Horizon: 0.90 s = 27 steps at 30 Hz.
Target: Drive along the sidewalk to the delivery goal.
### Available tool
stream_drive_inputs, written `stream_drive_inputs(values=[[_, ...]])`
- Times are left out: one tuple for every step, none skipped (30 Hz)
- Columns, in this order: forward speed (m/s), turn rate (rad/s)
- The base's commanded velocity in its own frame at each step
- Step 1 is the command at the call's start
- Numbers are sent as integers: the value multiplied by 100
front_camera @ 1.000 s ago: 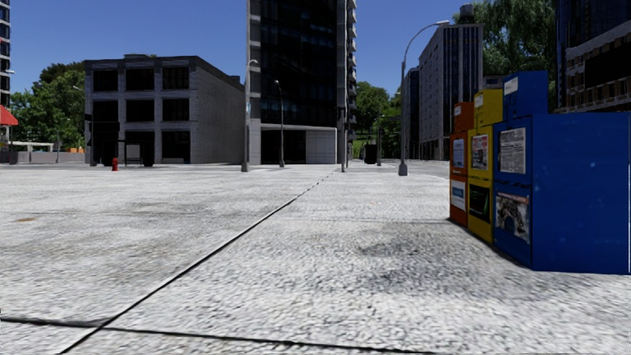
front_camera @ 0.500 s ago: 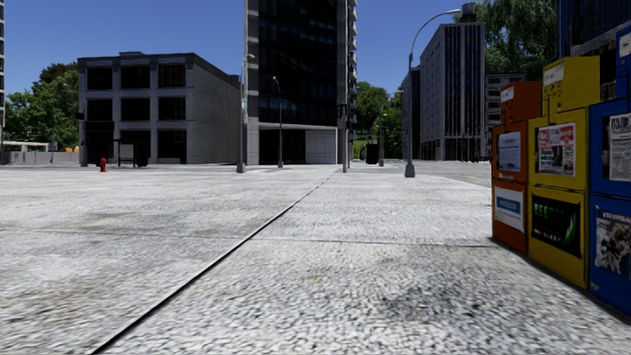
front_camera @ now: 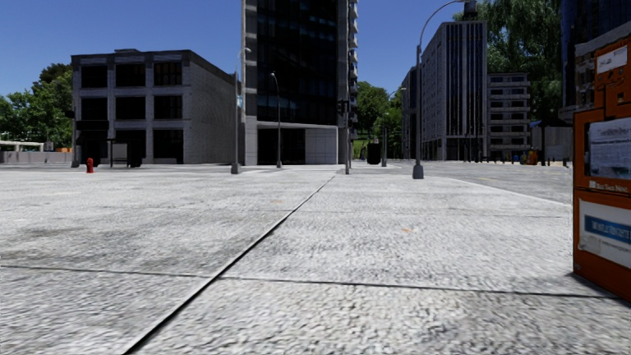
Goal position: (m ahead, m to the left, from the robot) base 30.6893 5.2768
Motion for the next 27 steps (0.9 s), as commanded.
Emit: stream_drive_inputs(values=[[200, 0], [200, 0], [200, 0], [200, 0], [200, 0], [200, 0], [200, 0], [200, 0], [200, 0], [200, 0], [200, 0], [200, 0], [200, 0], [200, 0], [200, 0], [200, 0], [200, 0], [200, 0], [200, 0], [200, 0], [200, 0], [200, 0], [200, 0], [200, 0], [200, 0], [200, 0], [200, 0]])
